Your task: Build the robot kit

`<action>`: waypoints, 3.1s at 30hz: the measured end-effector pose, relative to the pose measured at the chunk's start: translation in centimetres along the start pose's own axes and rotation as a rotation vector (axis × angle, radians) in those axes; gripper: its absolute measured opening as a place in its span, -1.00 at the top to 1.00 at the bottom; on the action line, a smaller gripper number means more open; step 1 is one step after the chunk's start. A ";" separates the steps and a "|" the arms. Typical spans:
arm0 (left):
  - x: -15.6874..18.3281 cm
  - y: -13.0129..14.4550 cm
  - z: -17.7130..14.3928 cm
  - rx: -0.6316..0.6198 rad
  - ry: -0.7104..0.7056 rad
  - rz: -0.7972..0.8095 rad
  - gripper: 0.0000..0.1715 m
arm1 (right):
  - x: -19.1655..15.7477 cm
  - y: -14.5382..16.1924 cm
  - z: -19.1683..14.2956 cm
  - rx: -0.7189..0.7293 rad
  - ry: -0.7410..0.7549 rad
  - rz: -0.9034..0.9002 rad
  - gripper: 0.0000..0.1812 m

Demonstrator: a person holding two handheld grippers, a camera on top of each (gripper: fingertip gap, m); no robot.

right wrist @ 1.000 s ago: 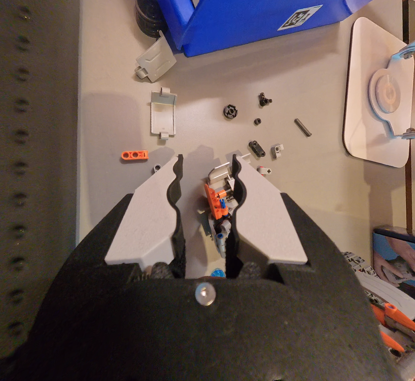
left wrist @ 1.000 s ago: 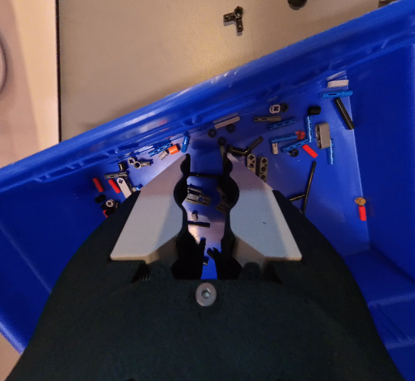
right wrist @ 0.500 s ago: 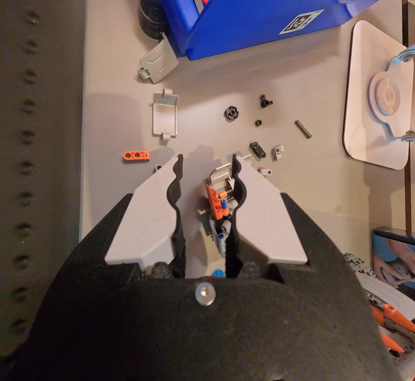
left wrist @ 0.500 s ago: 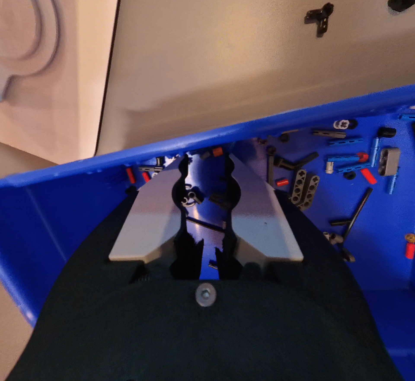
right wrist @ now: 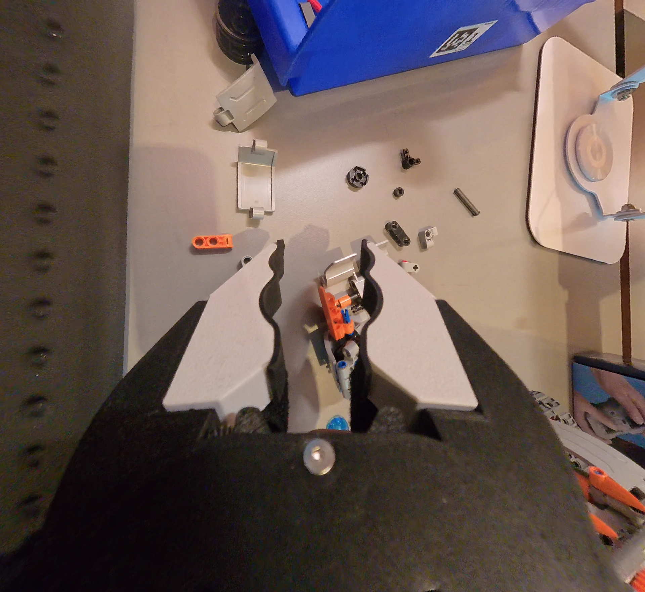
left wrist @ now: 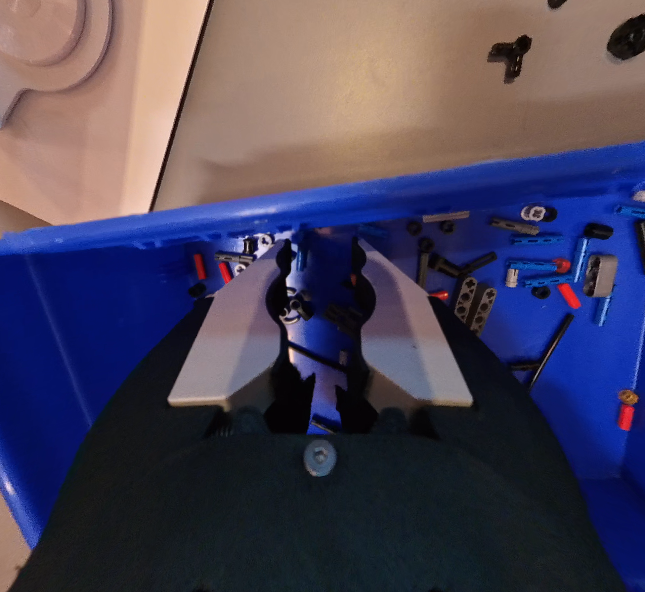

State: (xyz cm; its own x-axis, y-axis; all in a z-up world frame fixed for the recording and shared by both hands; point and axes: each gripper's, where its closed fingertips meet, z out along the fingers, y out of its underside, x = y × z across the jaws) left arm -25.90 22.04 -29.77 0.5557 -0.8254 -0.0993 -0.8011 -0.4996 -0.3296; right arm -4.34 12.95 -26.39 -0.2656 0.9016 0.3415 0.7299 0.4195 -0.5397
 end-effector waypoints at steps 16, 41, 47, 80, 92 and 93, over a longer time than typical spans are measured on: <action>0.6 0.4 0.4 -0.001 0.069 -0.006 1.00 | -0.1 0.0 0.0 -0.004 0.001 -0.004 0.54; 1.3 2.1 -0.3 -0.085 0.101 0.165 0.90 | 0.0 0.2 -0.4 -0.008 0.017 -0.008 0.54; 1.4 1.6 -0.2 -0.062 0.113 0.072 0.81 | 0.0 0.2 -0.4 -0.007 0.018 -0.010 0.54; 1.8 -10.2 -13.9 0.193 -0.120 0.143 0.97 | 0.0 0.1 -0.5 -0.013 0.024 -0.018 0.54; 8.2 -15.6 -0.3 -0.131 0.109 0.410 0.97 | -0.2 0.0 -1.0 0.001 0.027 -0.024 0.54; 8.5 -15.5 0.5 -0.147 0.127 0.412 0.97 | -0.2 0.0 -1.1 0.002 0.026 -0.024 0.54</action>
State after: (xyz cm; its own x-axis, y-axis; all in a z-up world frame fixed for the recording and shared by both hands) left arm -8.66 22.85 -26.01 0.1593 -0.9843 -0.0758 -0.9778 -0.1468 -0.1493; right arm -3.61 12.61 -25.63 -0.2668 0.8881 0.3743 0.7219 0.4415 -0.5329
